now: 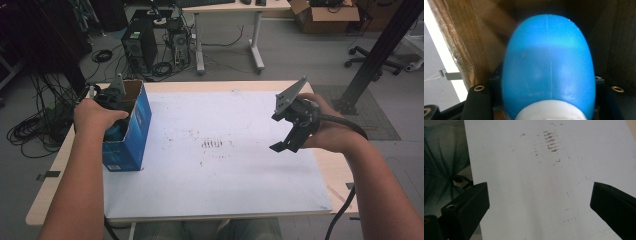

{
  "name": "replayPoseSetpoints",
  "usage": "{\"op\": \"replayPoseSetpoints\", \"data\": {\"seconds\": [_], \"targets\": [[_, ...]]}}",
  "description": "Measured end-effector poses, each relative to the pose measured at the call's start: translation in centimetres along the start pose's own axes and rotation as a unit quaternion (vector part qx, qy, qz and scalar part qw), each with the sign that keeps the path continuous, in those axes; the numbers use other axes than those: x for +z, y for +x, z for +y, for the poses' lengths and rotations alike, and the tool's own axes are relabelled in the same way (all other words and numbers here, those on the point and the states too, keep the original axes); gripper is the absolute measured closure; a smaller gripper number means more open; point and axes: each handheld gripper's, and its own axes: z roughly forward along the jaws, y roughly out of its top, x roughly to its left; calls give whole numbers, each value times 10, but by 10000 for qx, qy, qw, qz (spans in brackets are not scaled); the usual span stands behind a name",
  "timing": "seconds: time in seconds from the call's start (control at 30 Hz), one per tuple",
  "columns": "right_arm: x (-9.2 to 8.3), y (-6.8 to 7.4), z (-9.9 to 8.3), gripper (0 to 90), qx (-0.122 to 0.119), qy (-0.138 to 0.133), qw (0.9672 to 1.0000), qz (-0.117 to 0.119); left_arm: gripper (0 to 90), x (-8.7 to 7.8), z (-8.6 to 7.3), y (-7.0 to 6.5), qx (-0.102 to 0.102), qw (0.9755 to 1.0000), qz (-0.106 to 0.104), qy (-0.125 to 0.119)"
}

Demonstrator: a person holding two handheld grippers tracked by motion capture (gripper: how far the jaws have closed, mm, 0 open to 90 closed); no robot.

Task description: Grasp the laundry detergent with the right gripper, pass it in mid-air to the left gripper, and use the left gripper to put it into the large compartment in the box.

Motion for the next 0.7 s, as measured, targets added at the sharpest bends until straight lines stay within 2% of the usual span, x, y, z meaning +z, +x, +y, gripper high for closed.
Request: {"op": "replayPoseSetpoints", "data": {"seconds": [0.27,0.5,0.7], "targets": [[2,0,0,22,-5,34,10000,15,373,-1,-1,0,-45,10000,25,-33],[2,1,1,22,-1,18,10000,23,311,-3,-1,-1,-74,10000,-18,-59],[1,1,-1,22,10,18,10000,21,312,-5,-2,-2,-70,10000,16,-38]]}}
